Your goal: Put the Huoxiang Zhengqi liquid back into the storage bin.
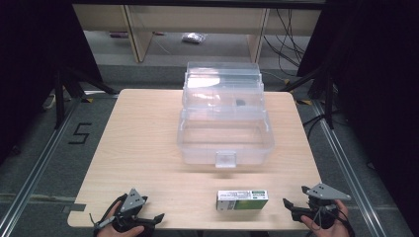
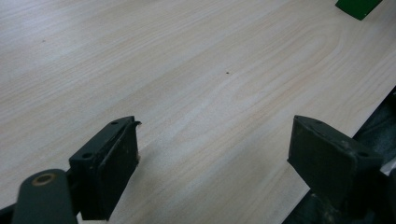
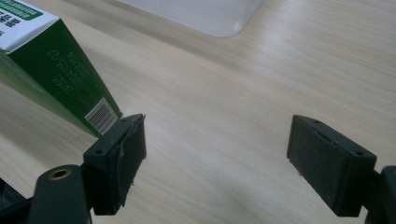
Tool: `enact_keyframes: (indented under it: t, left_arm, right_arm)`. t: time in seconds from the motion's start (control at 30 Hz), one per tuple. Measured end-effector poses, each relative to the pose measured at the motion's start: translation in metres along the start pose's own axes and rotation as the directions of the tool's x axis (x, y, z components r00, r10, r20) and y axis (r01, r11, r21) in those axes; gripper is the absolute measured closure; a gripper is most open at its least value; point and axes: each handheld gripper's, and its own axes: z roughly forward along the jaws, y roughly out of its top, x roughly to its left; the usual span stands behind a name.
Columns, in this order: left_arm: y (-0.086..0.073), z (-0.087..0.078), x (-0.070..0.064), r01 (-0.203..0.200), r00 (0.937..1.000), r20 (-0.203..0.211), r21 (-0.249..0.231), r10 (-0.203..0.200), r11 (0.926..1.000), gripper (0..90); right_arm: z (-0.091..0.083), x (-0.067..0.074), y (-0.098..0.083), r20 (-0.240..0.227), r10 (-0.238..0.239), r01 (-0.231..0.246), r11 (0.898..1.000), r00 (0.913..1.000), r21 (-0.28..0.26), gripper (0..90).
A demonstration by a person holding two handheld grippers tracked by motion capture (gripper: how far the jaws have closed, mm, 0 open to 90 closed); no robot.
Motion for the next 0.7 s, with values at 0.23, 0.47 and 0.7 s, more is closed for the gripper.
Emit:
enact_keyframes:
  t: [0.23,0.47,0.7]
  left_arm:
    - [0.001,0.001,-0.001,0.006,1.0,0.002,-0.012,-0.006,0.9999,15.5]
    - [0.0,0.001,-0.001,0.004,1.0,0.008,-0.015,-0.004,0.9999,15.5]
    - [0.0,0.001,-0.001,0.009,1.0,0.003,-0.012,-0.009,0.9999,15.5]
  right_arm:
    - [0.002,-0.001,0.003,-0.032,-0.056,0.057,0.998,0.9979,0.01,20.5]
    - [0.001,0.0,0.009,-0.012,-0.109,0.109,0.994,0.994,0.0,19.5]
    - [-0.002,0.003,0.016,-0.034,-0.105,0.105,0.994,0.9939,0.003,19.0]
